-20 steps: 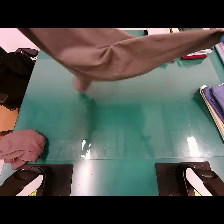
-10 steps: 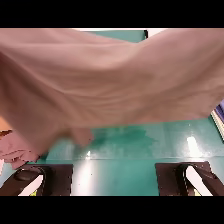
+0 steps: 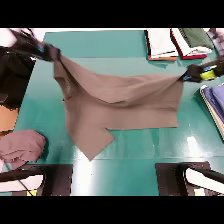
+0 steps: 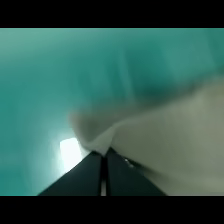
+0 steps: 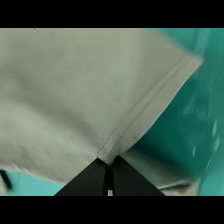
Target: Fold the shirts.
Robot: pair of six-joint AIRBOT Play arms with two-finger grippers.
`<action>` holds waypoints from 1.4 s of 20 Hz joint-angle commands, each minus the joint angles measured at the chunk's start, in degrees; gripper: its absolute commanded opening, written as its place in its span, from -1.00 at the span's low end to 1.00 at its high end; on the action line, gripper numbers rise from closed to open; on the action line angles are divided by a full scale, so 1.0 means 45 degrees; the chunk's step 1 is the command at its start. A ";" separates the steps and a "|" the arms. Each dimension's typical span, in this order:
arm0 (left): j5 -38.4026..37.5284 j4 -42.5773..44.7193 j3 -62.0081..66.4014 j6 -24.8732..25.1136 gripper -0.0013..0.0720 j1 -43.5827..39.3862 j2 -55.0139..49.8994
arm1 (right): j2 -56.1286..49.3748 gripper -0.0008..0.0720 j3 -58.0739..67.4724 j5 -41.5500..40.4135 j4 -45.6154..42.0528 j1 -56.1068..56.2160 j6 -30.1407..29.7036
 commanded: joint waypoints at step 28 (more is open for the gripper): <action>0.2977 -0.6688 -1.3245 0.0835 0.05 0.1870 0.3439 | 0.2773 0.25 -0.3570 -0.2103 0.1103 0.0850 -0.0622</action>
